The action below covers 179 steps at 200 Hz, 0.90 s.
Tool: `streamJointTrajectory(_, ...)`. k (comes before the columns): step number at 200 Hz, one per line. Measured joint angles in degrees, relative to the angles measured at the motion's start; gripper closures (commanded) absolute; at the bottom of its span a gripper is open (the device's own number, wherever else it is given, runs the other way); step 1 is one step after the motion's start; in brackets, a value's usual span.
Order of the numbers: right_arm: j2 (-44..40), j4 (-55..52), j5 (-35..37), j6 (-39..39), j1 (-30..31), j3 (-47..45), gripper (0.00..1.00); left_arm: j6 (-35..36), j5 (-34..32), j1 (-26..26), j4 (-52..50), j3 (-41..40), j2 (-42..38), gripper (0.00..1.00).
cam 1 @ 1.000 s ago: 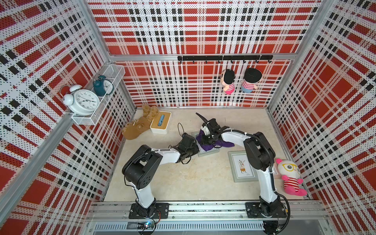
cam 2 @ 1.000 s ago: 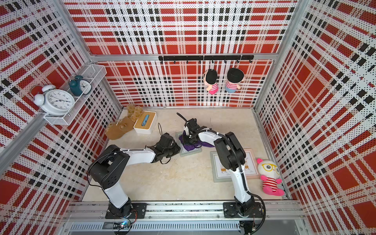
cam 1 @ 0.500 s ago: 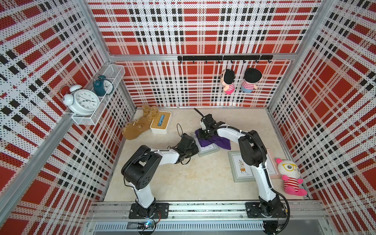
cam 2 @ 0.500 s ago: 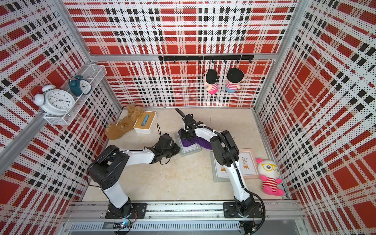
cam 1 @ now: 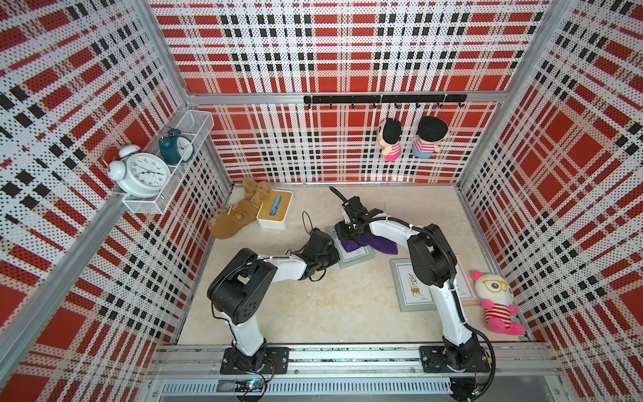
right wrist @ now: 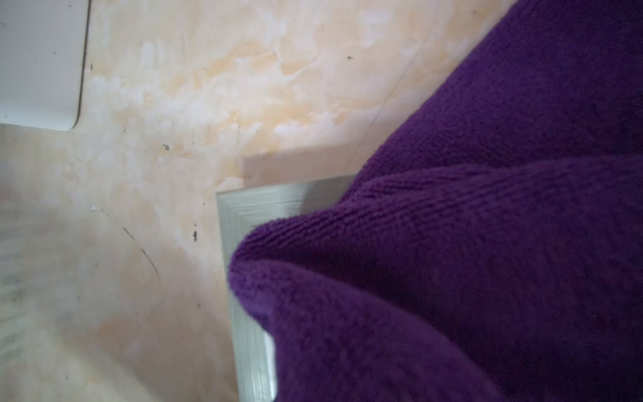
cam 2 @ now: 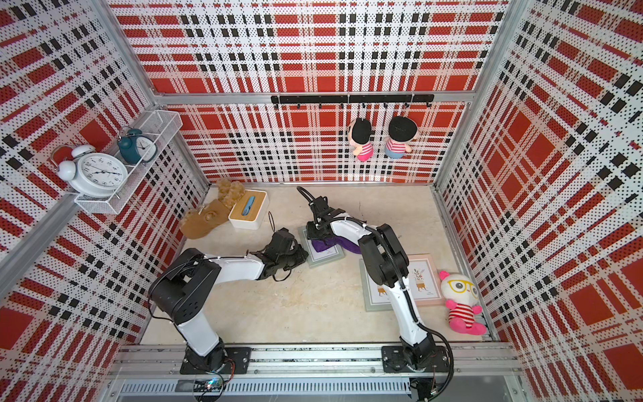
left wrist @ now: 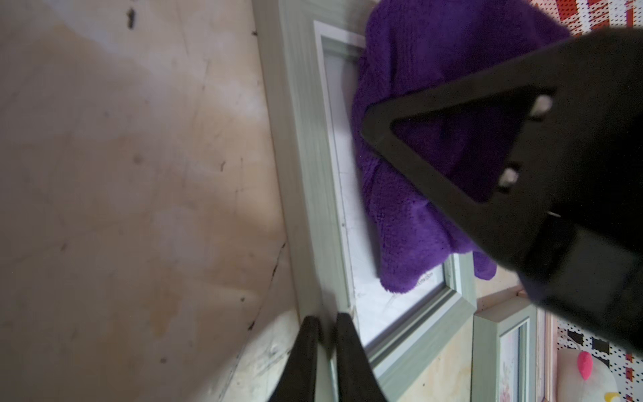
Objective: Wipe the picture frame with a cloth
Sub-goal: Wipe the dirt from the picture frame.
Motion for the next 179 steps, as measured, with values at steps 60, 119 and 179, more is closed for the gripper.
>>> streamJointTrajectory(60, 0.0, -2.34, 5.66, -0.35, -1.64, 1.2, 1.0, 0.0, 0.0, 0.0, 0.0, 0.0, -0.02, 0.85)
streamJointTrajectory(119, -3.91, 1.36, 3.13, -1.92, 4.31, -6.19, 1.0, -0.04, 0.2, 0.0, -0.22, -0.02, -0.15, 0.85)
streamJointTrajectory(179, -7.74, -5.62, 9.01, -5.31, -1.79, -9.01, 1.0, -0.11, 0.42, -0.02, 1.16, -0.74, -0.17, 0.85)
